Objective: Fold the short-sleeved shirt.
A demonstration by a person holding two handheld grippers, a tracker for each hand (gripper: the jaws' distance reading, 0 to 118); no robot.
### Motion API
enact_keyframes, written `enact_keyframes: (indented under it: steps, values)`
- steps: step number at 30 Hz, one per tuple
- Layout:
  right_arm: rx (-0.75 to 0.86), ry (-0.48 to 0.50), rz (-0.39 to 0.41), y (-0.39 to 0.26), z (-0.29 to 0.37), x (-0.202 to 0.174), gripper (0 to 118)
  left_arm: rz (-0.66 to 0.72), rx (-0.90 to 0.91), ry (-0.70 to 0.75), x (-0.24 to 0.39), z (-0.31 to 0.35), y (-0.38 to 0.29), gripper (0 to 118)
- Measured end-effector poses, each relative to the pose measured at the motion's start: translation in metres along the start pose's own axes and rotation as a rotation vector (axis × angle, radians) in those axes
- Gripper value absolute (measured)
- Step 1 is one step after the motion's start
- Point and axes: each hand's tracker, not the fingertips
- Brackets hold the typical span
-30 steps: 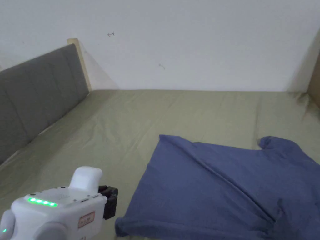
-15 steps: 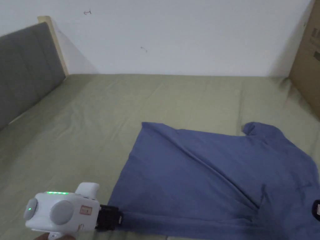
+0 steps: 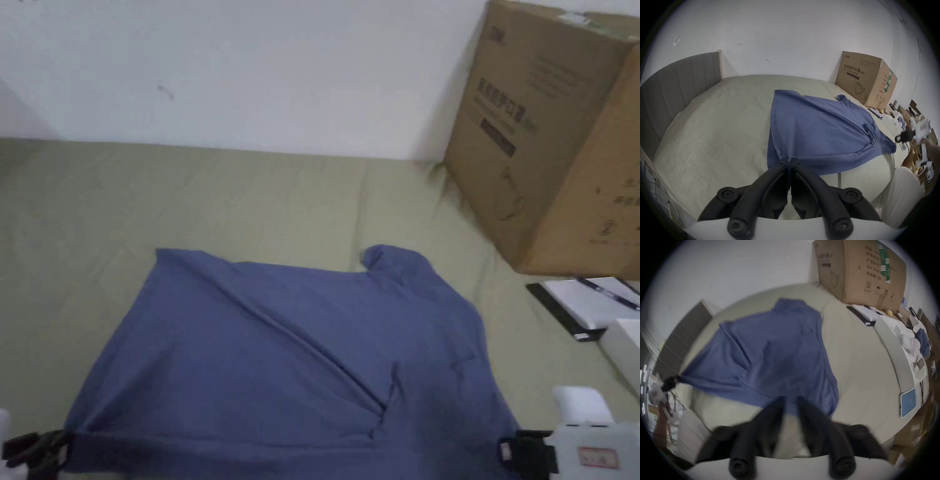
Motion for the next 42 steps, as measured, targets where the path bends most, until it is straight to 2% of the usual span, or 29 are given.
enact_keyframes:
  steps: [1,2,3,4,7,8,11,12,13,14,16,19,25,33,36,40,42]
  values:
    - [-0.034,-0.005,0.030,-0.001,-0.007,0.000,81,0.022,-0.011,-0.003,-0.001,0.000,0.000,1]
    - [-0.099,0.001,0.053,-0.001,-0.017,0.000,118,0.049,-0.020,-0.005,-0.002,0.000,-0.001,1]
    - [-0.160,0.003,0.061,-0.005,-0.031,0.005,114,0.074,-0.021,-0.001,-0.003,0.001,-0.002,1]
    - [-0.139,0.012,0.069,-0.005,-0.031,0.004,110,0.091,-0.018,-0.002,-0.002,0.004,-0.001,1]
    - [-0.239,-0.080,0.074,-0.012,-0.059,0.011,109,0.139,-0.008,-0.017,-0.004,0.006,-0.002,1]
    - [-0.250,-0.077,0.077,-0.015,-0.065,0.014,103,0.143,-0.008,-0.019,-0.004,0.006,-0.001,1]
    - [-0.207,-0.108,0.121,-0.019,-0.061,0.014,72,0.111,-0.028,0.012,0.001,0.005,-0.001,1]
    - [-0.201,-0.093,0.126,-0.019,-0.056,0.015,54,0.105,-0.039,0.017,0.002,0.005,0.000,1]
    - [-0.181,-0.083,0.134,-0.019,-0.050,0.015,21,0.103,-0.044,0.020,0.003,0.005,0.000,1]
    - [-0.155,-0.073,0.158,-0.020,-0.044,0.014,8,0.102,-0.047,0.023,0.005,0.005,0.000,1]
    - [-0.114,-0.059,0.200,-0.020,-0.032,0.012,8,0.101,-0.044,0.023,0.005,0.007,-0.001,1]
    - [-0.096,-0.050,0.218,-0.023,-0.015,0.009,8,0.110,-0.036,0.025,0.008,0.012,0.000,1]
    - [0.000,0.043,0.129,-0.038,0.030,0.018,8,0.089,0.058,0.074,0.010,0.050,-0.001,1]
    - [0.044,-0.008,0.118,-0.075,0.078,0.011,9,0.055,0.061,0.081,0.022,0.088,0.000,1]
    - [0.025,0.007,0.072,-0.059,0.070,0.008,9,0.095,0.048,0.058,0.023,0.069,0.015,1]
    - [0.034,-0.028,0.088,-0.016,0.043,0.013,9,0.101,0.020,0.083,0.021,0.014,0.042,1]
    - [0.023,-0.042,0.066,0.017,0.023,0.019,9,0.126,-0.034,0.108,0.016,-0.021,0.055,1]
